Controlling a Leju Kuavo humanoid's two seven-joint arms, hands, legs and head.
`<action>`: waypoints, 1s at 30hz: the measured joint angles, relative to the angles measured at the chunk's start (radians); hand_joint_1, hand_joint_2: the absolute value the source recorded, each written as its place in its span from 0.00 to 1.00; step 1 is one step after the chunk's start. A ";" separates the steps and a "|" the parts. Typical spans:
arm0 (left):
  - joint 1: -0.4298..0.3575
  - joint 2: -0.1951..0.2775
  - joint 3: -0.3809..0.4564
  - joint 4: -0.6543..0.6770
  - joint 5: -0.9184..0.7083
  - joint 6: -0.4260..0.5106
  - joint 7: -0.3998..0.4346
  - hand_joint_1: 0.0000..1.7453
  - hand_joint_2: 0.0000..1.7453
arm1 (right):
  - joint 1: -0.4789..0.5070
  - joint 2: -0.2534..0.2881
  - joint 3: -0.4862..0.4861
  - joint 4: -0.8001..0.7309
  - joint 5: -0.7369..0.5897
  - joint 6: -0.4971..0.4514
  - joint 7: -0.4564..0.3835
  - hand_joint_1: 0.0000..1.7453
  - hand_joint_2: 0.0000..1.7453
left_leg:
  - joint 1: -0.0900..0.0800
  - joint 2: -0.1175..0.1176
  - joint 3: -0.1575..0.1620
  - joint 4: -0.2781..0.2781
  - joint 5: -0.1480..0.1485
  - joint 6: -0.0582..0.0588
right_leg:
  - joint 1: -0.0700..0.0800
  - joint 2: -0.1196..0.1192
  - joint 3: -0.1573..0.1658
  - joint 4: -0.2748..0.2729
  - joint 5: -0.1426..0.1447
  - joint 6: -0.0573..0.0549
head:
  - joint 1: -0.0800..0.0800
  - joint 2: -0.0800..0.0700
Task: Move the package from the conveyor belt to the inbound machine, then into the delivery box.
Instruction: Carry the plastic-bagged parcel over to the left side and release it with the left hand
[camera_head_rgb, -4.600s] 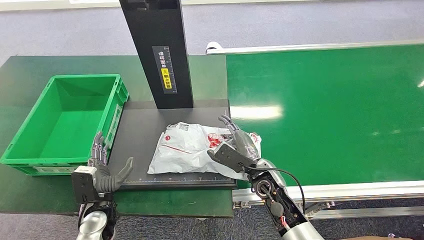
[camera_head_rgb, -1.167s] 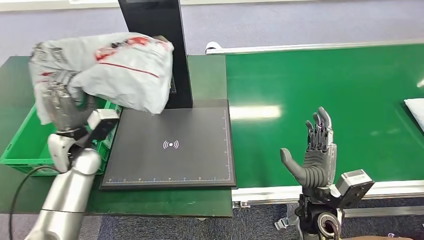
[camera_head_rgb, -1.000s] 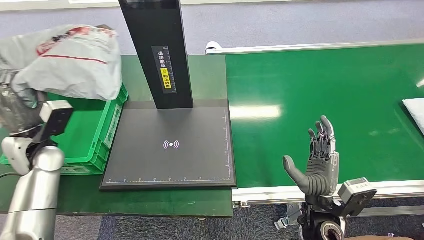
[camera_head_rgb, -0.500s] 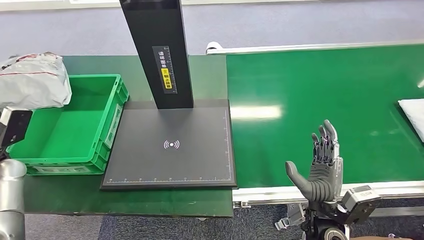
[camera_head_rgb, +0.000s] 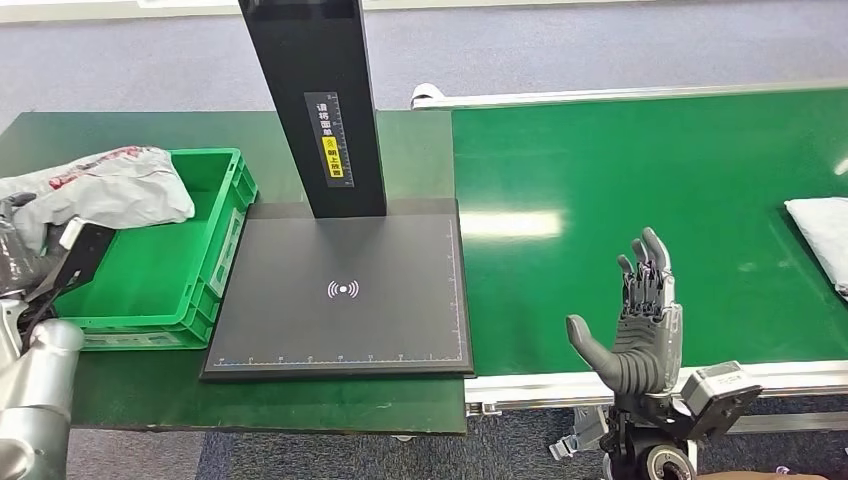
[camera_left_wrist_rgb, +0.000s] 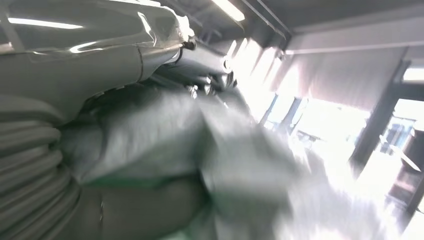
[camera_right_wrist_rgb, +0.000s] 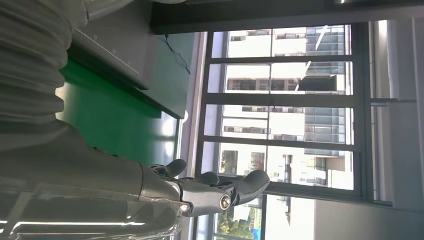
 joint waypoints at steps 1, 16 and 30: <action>-0.004 -0.005 -0.010 0.000 0.002 -0.009 0.002 0.00 1.00 | -0.002 0.000 0.000 0.001 0.000 -0.001 0.000 0.00 1.00 | 0.000 0.000 0.000 0.000 0.000 0.000 | 0.000 0.000 0.000 0.000 0.000 0.000 | 0.000 0.000; -0.006 -0.035 -0.086 -0.097 0.139 -0.152 0.017 0.00 1.00 | -0.036 -0.001 0.003 0.029 -0.006 -0.004 0.003 0.00 1.00 | 0.000 0.000 0.000 0.000 0.000 0.000 | 0.000 0.000 0.000 0.000 0.000 0.000 | 0.000 0.000; 0.099 -0.065 -0.138 -0.367 0.367 -0.365 0.017 0.00 1.00 | -0.043 -0.006 0.006 0.041 -0.010 -0.015 0.009 0.00 1.00 | 0.000 0.000 -0.001 0.000 0.000 0.000 | 0.000 0.000 0.000 0.000 0.000 0.000 | 0.000 0.000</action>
